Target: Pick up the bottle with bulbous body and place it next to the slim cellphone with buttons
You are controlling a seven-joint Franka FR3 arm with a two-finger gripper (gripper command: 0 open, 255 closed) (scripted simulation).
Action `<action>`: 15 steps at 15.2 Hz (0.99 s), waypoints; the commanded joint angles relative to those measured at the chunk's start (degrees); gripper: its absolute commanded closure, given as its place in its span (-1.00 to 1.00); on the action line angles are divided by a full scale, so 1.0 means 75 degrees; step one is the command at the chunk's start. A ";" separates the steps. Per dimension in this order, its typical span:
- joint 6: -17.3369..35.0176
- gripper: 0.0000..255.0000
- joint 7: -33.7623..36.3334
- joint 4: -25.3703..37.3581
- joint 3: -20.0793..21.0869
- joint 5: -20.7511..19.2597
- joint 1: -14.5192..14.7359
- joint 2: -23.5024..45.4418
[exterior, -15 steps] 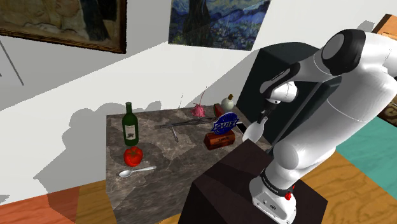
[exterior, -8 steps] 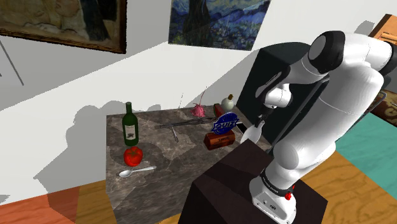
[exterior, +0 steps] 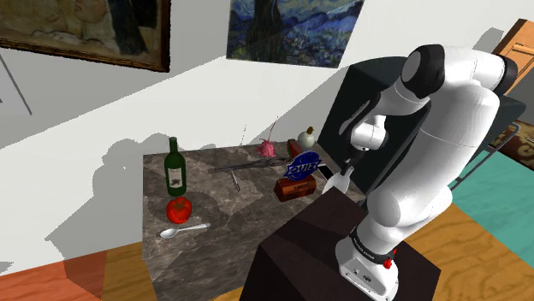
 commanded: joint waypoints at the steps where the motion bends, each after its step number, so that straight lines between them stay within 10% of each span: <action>1: 0.0014 1.00 -0.0014 0.0002 0.0011 0.0021 -0.0006 0.0014; 4: 0.0014 1.00 -0.0014 0.0002 0.0011 0.0021 -0.0006 0.0014; 5: 0.0015 -1.00 -0.0014 0.0003 0.0012 0.0022 -0.0007 0.0015; 10: 0.0015 -1.00 -0.0015 0.0003 0.0012 0.0023 -0.0007 0.0016; 15: -0.1032 -1.00 0.1029 0.0008 -0.0535 -0.1430 0.0313 -0.1224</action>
